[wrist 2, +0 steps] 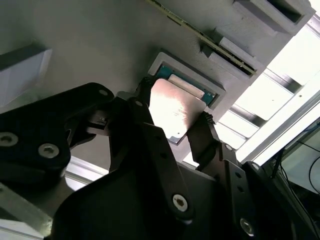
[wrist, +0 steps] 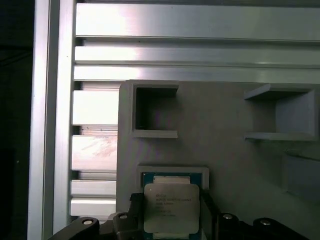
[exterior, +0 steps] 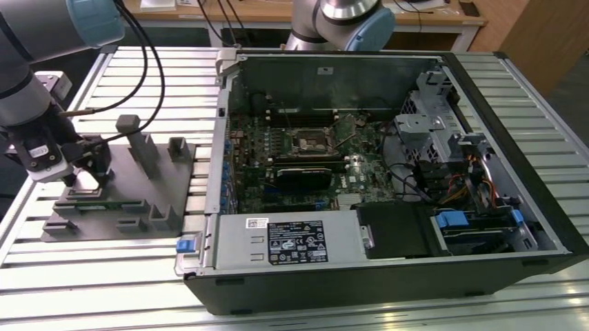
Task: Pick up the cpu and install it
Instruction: 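Pick up the cpu and move it towards the insertion slot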
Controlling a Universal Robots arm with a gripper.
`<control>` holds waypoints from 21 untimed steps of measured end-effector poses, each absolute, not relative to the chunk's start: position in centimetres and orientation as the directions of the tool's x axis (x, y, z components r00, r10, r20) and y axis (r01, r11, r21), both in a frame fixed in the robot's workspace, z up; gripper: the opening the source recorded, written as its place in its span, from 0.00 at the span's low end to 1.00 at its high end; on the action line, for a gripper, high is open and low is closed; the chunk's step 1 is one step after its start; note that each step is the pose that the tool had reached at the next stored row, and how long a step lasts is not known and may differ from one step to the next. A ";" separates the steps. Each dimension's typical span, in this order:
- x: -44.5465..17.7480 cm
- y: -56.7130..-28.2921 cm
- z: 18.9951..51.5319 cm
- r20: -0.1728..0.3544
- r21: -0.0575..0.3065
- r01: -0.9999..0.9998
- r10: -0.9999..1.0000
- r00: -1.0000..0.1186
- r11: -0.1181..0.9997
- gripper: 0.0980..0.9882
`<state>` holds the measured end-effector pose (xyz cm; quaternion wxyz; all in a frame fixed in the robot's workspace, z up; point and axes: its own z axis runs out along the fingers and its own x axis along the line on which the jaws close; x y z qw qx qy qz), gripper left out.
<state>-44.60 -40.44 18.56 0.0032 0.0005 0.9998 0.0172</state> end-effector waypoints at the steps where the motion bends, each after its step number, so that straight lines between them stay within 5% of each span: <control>1: -44.6 -40.4 18.6 -0.007 0.034 0.001 0.001 -1.000 0.999 0.51; 2: -44.6 -40.4 18.6 -0.007 0.034 0.001 0.001 -1.000 0.999 0.58; 10: -44.7 -40.4 18.6 -0.009 0.034 0.000 0.000 -1.000 0.999 0.58; 13: -44.7 -40.4 18.6 -0.009 0.034 0.000 0.000 -1.000 0.999 0.49; 21: -44.7 -40.4 19.7 -0.009 0.034 -0.001 0.000 -1.000 0.999 0.49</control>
